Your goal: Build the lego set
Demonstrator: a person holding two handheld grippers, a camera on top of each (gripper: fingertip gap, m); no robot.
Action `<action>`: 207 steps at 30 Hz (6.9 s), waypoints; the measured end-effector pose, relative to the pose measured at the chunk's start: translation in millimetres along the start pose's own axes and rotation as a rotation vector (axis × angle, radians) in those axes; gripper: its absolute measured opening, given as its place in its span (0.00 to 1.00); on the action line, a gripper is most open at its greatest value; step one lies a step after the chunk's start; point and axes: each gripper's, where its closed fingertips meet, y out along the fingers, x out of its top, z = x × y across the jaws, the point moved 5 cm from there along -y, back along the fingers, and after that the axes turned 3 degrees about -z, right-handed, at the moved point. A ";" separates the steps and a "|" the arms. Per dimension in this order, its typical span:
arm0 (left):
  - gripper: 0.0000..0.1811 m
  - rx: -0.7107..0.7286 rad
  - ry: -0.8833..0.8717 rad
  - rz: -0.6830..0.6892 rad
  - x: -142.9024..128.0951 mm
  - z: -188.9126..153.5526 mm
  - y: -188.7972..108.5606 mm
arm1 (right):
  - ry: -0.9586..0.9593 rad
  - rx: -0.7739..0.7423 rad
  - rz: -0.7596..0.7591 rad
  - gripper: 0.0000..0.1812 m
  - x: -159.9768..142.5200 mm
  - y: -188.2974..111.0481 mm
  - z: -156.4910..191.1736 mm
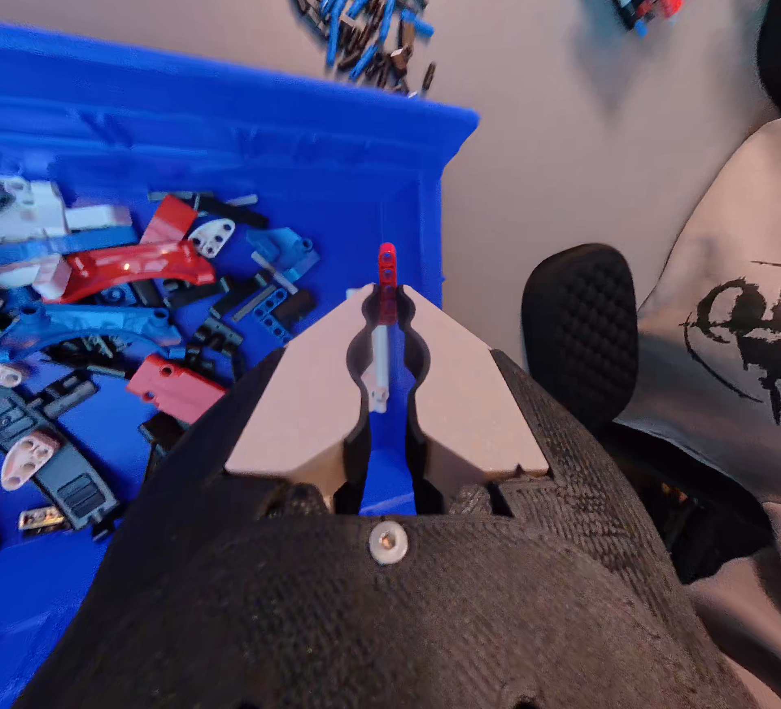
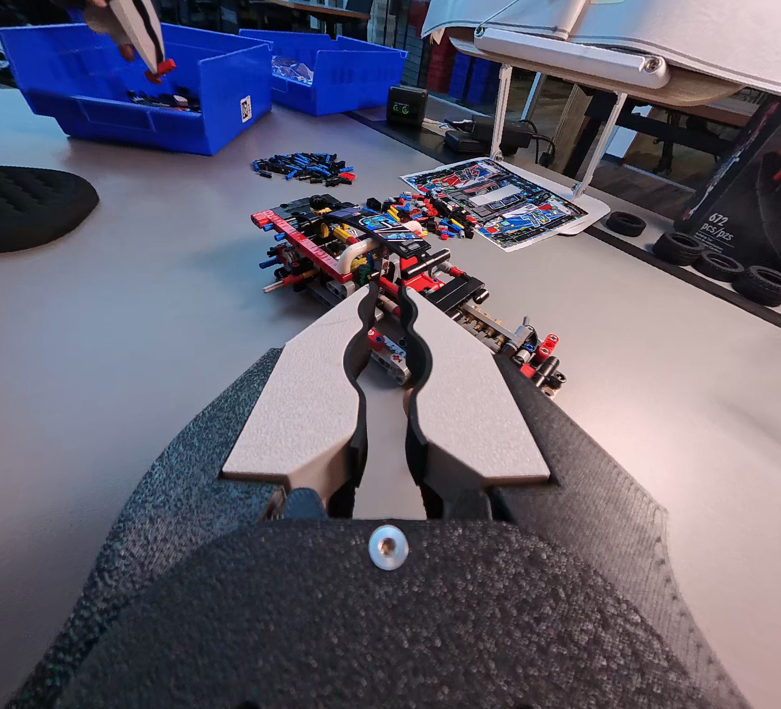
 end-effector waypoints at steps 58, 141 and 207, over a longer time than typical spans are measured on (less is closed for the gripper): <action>0.10 -0.222 0.365 -0.767 111.5 -216.5 183.7 | -0.299 0.536 0.793 0.07 -38.1 20.1 44.1; 0.05 0.758 0.430 0.739 -63.5 194.6 -42.3 | 0.060 -0.063 -0.037 0.04 -0.3 0.2 -35.4; 0.02 -0.697 0.135 -0.756 120.8 -247.2 140.2 | -0.308 0.167 -0.157 0.09 58.9 3.6 43.9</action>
